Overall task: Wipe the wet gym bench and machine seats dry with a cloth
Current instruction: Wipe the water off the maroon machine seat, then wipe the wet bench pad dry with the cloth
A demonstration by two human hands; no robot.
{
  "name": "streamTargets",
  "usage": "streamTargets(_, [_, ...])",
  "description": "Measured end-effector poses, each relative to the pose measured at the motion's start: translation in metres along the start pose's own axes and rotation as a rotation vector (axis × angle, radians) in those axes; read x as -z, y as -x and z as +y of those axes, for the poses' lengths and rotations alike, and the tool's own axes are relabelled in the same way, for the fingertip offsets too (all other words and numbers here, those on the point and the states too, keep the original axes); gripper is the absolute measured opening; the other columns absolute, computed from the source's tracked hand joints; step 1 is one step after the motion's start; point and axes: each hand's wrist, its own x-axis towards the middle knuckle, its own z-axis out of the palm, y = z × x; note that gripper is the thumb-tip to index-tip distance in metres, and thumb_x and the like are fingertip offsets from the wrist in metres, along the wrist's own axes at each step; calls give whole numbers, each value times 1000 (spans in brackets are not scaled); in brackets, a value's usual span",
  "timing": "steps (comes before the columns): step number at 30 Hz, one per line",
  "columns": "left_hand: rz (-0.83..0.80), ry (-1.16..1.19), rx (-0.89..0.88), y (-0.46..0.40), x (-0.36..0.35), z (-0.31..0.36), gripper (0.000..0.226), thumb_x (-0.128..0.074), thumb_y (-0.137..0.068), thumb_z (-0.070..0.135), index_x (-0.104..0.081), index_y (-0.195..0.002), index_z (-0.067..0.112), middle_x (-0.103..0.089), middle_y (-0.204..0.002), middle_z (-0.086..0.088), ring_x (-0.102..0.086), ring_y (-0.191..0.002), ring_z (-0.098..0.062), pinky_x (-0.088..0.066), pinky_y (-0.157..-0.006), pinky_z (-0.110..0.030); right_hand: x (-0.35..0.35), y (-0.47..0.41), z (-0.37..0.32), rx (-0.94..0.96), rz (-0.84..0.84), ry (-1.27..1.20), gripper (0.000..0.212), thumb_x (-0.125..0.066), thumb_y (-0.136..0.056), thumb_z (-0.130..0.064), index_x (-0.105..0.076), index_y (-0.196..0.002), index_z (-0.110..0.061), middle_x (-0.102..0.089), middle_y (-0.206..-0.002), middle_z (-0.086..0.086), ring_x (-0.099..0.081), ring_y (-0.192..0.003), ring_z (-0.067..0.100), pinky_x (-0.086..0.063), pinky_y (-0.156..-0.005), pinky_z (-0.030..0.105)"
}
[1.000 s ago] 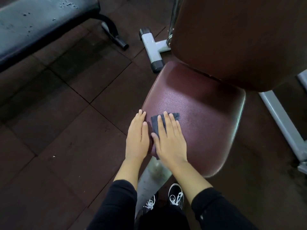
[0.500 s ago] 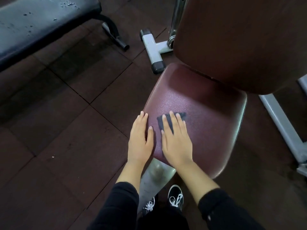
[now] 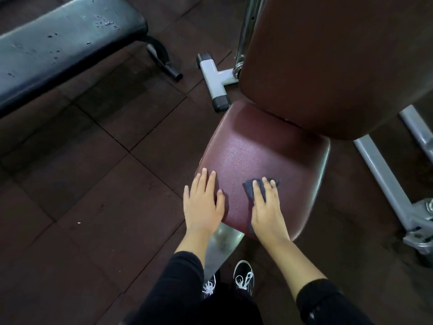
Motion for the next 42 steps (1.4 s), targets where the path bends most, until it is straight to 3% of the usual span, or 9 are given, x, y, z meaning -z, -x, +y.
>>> streamTargets(3, [-77,-83,-32,17,15,14,52,-38,-95,36,-41,-145,21,-42,-150,0,-39,-137,-19,-27,-112,-47,26,3,0,-32,-83,-84,53,-50,-74,10,-49,-127,9,-48,-130,32,-46,-120,50,-39,-101,51])
streamTargets(7, [-209,-134,-75,39,44,41,52,-34,-100,36,-28,-151,25,-34,-153,8,-28,-141,-11,-14,-115,-40,60,21,-10,-24,-178,-98,49,-43,-92,1,-35,-141,1,-29,-147,22,-29,-136,36,-15,-110,25])
streamTargets(11, [-242,-175,-94,67,75,66,54,-33,-100,36,-24,-152,24,-34,-153,7,-28,-140,-12,-15,-115,-41,81,51,-17,2,-242,-46,51,-54,-85,-5,-45,-134,2,-44,-139,21,-45,-128,35,-36,-105,37])
streamTargets(15, [-209,-206,-85,93,102,88,55,-33,-99,35,-24,-152,20,-37,-150,7,-31,-139,-13,-20,-115,-40,128,71,-30,44,-225,42,48,-88,-42,-5,-71,-85,8,-69,-102,16,-68,-94,30,-58,-72,36])
streamTargets(17, [-199,-194,-73,107,112,97,56,-33,-99,35,-24,-152,20,-37,-151,7,-31,-139,-12,-20,-115,-41,145,81,-33,25,-272,4,55,-80,-60,-5,-63,-109,11,-60,-122,21,-59,-113,30,-52,-90,34])
streamTargets(19, [-182,-196,-46,120,117,105,55,-32,-100,35,-23,-153,21,-35,-152,8,-29,-140,-11,-19,-116,-40,149,90,-31,20,-222,-79,57,-55,-86,-5,-36,-139,3,-33,-147,18,-34,-136,32,-31,-110,33])
streamTargets(22, [-180,-176,16,134,117,111,55,-31,-101,36,-21,-153,22,-31,-154,8,-26,-142,-11,-17,-117,-41,155,97,-26,44,-224,-109,65,-68,-80,-10,-40,-138,1,-37,-145,19,-38,-133,32,-33,-108,32])
streamTargets(28, [-170,-180,159,167,117,120,55,-33,-100,35,-22,-153,22,-32,-154,8,-28,-141,-12,-20,-116,-43,161,113,-20,169,-363,-90,77,-59,-88,-11,-12,-149,-9,-8,-155,9,-13,-143,26,-13,-115,25])
streamTargets(42, [9,-129,583,324,151,109,55,-33,-101,34,-23,-152,18,-39,-149,4,-34,-136,-16,-23,-112,-45,184,192,-83,555,-523,-81,55,-45,-95,-12,-25,-145,-7,-21,-153,13,-21,-141,30,-21,-115,37])
